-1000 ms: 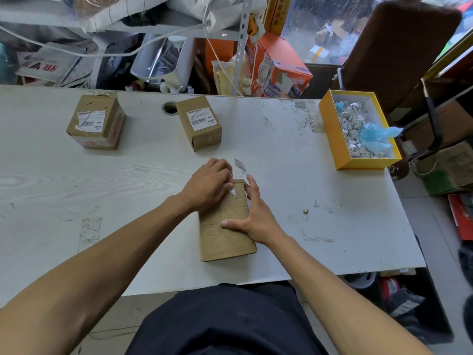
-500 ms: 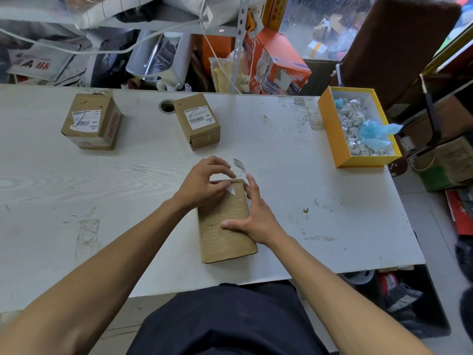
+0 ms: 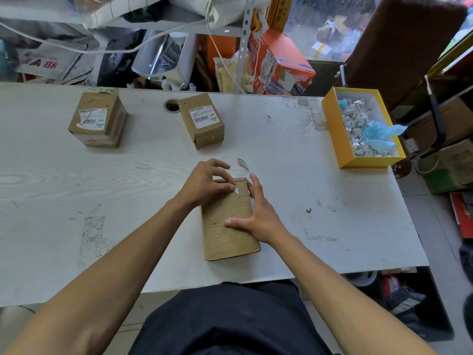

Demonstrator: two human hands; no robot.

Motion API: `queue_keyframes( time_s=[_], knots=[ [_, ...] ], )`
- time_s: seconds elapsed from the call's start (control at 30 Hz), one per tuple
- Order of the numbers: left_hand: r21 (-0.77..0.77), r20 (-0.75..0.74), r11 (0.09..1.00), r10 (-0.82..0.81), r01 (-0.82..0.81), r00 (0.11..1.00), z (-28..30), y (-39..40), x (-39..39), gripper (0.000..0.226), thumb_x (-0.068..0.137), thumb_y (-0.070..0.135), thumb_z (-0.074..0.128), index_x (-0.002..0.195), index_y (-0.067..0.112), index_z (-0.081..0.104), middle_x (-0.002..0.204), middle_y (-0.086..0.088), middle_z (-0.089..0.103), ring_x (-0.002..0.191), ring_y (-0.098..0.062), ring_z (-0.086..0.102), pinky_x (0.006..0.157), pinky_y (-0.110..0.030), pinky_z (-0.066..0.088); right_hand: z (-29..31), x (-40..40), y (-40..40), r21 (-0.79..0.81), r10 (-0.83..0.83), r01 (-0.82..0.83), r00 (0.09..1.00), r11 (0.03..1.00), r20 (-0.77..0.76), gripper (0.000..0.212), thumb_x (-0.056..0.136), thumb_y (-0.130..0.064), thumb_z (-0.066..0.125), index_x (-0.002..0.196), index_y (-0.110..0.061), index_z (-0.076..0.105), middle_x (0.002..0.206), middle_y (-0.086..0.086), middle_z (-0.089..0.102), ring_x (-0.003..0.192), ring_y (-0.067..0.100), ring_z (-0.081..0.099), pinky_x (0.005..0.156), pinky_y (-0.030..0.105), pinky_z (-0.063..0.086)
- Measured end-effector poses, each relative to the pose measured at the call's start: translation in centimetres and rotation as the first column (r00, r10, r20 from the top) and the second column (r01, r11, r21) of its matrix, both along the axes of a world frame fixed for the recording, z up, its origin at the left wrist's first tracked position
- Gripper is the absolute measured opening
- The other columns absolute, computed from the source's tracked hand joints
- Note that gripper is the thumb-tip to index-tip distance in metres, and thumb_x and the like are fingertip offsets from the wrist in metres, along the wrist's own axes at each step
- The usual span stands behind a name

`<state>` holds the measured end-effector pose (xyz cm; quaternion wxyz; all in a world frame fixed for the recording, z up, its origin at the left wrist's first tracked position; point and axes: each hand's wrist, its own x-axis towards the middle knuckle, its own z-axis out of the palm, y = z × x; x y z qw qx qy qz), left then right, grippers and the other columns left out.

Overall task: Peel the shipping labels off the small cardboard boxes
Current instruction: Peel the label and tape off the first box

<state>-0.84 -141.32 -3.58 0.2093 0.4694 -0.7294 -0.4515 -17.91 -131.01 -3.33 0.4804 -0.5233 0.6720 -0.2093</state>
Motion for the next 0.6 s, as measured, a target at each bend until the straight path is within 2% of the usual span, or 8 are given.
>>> queue_keyframes(
  time_s=[0.1,0.17,0.47,0.6],
  knots=[
    [-0.011,0.036,0.999,-0.032,0.033,0.999,-0.21,-0.41,-0.19,0.011,0.078,0.027,0.083,0.074,0.035,0.076,0.126,0.005,0.059,0.119,-0.009,0.053,0.099,-0.033,0.041,0.03,-0.01,0.05,-0.003,-0.001,0.001,1.000,1.000,-0.001,0.134,0.054,-0.057,0.087,0.146,-0.053,-0.010,0.156,-0.016,0.028,0.136,0.013,0.039,0.111,0.042,0.038],
    [-0.032,0.045,0.998,-0.044,0.045,0.998,-0.37,-0.33,-0.18,0.017,0.079,0.031,0.081,0.071,0.043,0.072,0.124,0.010,0.058,0.124,-0.018,0.050,0.103,-0.043,0.041,0.03,-0.01,0.07,-0.003,0.001,-0.001,1.000,1.000,-0.005,0.134,0.055,-0.056,0.088,0.146,-0.053,-0.010,0.156,-0.015,0.029,0.136,0.013,0.039,0.110,0.041,0.038],
    [-0.037,0.067,0.999,-0.028,0.030,0.997,-0.31,-0.07,-0.35,0.016,0.080,0.025,0.080,0.074,0.037,0.070,0.110,0.010,0.057,0.118,-0.020,0.047,0.101,-0.047,0.041,-0.02,0.04,0.03,-0.008,0.008,-0.008,1.000,1.000,-0.015,0.134,0.055,-0.057,0.087,0.147,-0.051,-0.011,0.156,-0.018,0.030,0.133,0.013,0.044,0.108,0.040,0.041],
    [-0.039,0.064,0.999,-0.028,0.031,0.998,-0.02,0.09,-0.38,0.012,0.076,0.038,0.075,0.071,0.044,0.066,0.108,0.011,0.056,0.116,-0.020,0.048,0.099,-0.046,0.042,-0.07,0.03,0.04,-0.010,0.008,-0.008,1.000,1.000,-0.014,0.134,0.055,-0.057,0.087,0.147,-0.050,-0.010,0.156,-0.018,0.029,0.134,0.013,0.044,0.108,0.039,0.041]
  ],
)
